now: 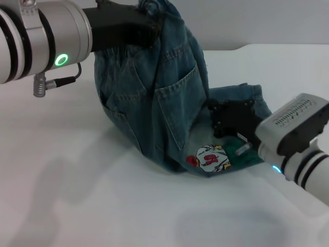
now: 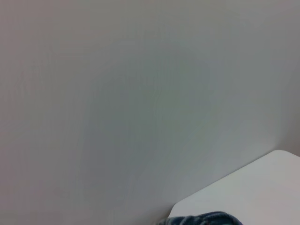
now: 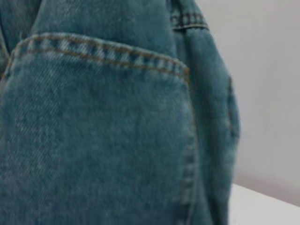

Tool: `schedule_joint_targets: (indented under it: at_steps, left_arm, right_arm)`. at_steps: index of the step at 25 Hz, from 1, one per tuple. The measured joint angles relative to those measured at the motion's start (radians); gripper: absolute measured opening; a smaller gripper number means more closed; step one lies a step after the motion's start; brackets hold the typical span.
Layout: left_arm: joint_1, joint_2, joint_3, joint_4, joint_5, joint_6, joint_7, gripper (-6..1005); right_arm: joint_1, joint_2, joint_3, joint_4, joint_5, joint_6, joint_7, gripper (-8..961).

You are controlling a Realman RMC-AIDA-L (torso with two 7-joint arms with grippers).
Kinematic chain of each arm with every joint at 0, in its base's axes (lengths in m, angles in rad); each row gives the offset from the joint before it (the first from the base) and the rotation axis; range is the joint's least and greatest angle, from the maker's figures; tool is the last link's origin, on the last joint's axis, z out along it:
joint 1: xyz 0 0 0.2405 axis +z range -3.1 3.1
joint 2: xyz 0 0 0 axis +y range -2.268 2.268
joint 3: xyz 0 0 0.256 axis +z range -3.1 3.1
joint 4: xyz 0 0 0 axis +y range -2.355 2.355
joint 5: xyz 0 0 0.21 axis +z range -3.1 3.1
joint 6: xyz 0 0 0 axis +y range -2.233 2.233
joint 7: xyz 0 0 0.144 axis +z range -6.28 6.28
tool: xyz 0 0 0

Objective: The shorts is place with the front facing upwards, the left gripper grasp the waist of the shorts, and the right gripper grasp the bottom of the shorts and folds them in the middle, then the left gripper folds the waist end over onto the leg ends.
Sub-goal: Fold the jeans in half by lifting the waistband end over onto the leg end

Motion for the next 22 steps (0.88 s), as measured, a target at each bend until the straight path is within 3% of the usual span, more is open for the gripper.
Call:
schedule_joint_targets:
  at_steps: [5,9,22]
  left_arm:
    - [0.003,0.0,-0.002,0.001,0.0,0.0,0.0,125]
    - [0.004,0.0,0.0,0.001,0.0,0.0,0.0,125]
    - [0.003,0.0,0.009,-0.002,-0.009,-0.001,0.006,124]
  right_arm:
    - [-0.048,-0.004,0.019,0.022,-0.001,0.072,-0.004,-1]
    - [-0.034,0.0,0.05,-0.023,0.0,0.072,-0.006,-1]
    - [0.207,0.009,0.105,-0.278,0.023,0.066,0.005,0]
